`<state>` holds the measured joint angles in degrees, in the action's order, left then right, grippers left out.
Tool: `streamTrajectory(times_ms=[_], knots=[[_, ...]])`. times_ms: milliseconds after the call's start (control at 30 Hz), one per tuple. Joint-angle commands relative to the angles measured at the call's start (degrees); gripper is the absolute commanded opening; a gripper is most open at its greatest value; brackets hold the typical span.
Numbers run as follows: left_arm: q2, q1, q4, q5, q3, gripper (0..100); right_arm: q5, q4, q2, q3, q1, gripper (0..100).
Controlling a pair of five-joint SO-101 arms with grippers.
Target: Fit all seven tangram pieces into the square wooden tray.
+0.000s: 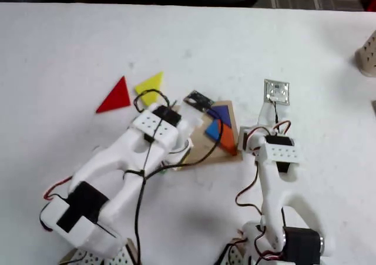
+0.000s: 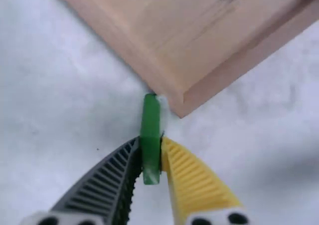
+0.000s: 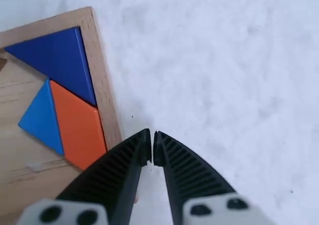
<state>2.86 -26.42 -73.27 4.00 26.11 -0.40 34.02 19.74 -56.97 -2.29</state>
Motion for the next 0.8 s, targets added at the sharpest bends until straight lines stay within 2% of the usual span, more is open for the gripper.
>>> streamTrajectory(times_ms=[0,167,267,433,567,767], knots=[[-0.13,4.88,-0.09,-0.53,-2.73,2,0.35,-1.19,2.33,2.02,-0.92,1.7],[-0.57,11.12,1.41,-0.44,-2.99,2,0.35,-1.19,2.33,2.02,-0.92,1.7],[-0.66,11.56,1.41,0.09,-2.99,2,0.26,-1.19,2.33,2.02,-0.92,1.7],[-0.66,11.38,-2.81,5.89,-9.23,2,0.26,-1.19,2.33,2.02,-1.10,1.7],[-0.57,9.01,-6.33,6.42,-17.05,2,0.26,-1.19,2.33,2.11,-2.42,1.7],[-0.04,0.13,-6.68,7.03,-26.81,2,0.26,-1.19,2.33,2.11,-2.59,1.7]])
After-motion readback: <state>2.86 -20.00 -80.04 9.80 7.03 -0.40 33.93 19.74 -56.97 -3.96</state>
